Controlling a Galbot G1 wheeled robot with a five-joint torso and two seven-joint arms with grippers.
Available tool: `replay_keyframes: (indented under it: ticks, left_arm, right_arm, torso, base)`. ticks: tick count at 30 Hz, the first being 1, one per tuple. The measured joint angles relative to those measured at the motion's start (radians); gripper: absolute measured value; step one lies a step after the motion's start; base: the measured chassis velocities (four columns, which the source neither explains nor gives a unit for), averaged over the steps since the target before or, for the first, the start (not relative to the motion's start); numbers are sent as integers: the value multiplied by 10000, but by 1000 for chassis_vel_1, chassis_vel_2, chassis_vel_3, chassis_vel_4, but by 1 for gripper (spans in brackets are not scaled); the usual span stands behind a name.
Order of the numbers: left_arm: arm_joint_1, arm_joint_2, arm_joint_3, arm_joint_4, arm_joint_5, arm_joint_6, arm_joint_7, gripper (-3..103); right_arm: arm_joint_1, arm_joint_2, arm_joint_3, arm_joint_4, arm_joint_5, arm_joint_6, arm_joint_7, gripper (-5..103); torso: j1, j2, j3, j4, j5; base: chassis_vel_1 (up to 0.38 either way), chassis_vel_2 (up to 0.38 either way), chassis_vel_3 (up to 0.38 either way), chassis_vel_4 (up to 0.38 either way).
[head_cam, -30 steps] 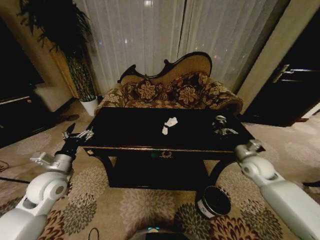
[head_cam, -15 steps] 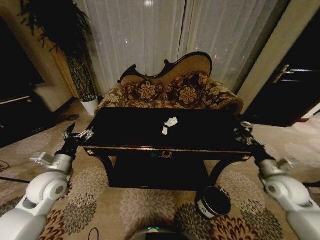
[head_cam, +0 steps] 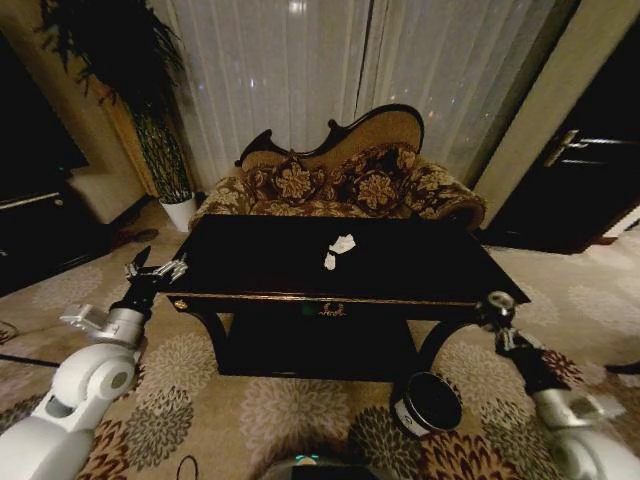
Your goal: Move to the front of the table and place the trash on the table into the trash bin.
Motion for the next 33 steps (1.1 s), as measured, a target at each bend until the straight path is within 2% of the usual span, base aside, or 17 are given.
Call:
replay_keyframes:
  ticks: [2, 4, 7, 11, 17, 20, 25, 33]
  left_arm:
    - [-1, 0, 0, 0, 0, 1, 0, 100]
    - [0, 0, 0, 1, 0, 1, 0, 100]
    - [-1, 0, 0, 1, 0, 2, 0, 100]
    - [0, 0, 0, 1, 0, 1, 0, 100]
    - [0, 0, 0, 1, 0, 1, -1, 100]
    - [0, 1, 0, 1, 0, 1, -1, 100]
    - [0, 0, -1, 1, 0, 1, 0, 100]
    - [0, 0, 0, 1, 0, 2, 0, 100]
  right_arm:
    - [250, 123, -190, -563, -315, 281, -58, 0]
    - [948, 425, -665, -2006, -697, 569, -177, 0]
    - [1393, 533, -907, -2790, -819, 657, -213, 0]
    - [2578, 709, -1695, -4794, -1187, 732, -215, 0]
    - [3621, 1075, -2119, -6703, -1639, 817, 45, 0]
    - [4141, 1246, -2401, -8050, -2037, 1035, 17, 0]
    - [4778, 1297, -2489, -9523, -2459, 1278, -137, 0]
    - [5666, 1368, -2472, -10360, -2820, 1275, -180, 0]
  torso:
    - [0, 0, 0, 4, -4]
    - [0, -1, 1, 0, 6]
    - [0, -1, 1, 1, -1]
    - [1, -1, 1, 3, -6]
    - [1, -1, 1, 6, -3]
    - [1, -1, 1, 0, -2]
    - [1, -1, 1, 0, -3]
    - [1, -1, 1, 3, -3]
  base:
    - [0, 0, 0, 0]
    - [0, 0, 0, 0]
    - [0, 0, 0, 0]
    - [0, 0, 0, 0]
    - [0, 0, 0, 0]
    - [0, 0, 0, 0]
    - [0, 0, 0, 0]
    - [0, 0, 0, 0]
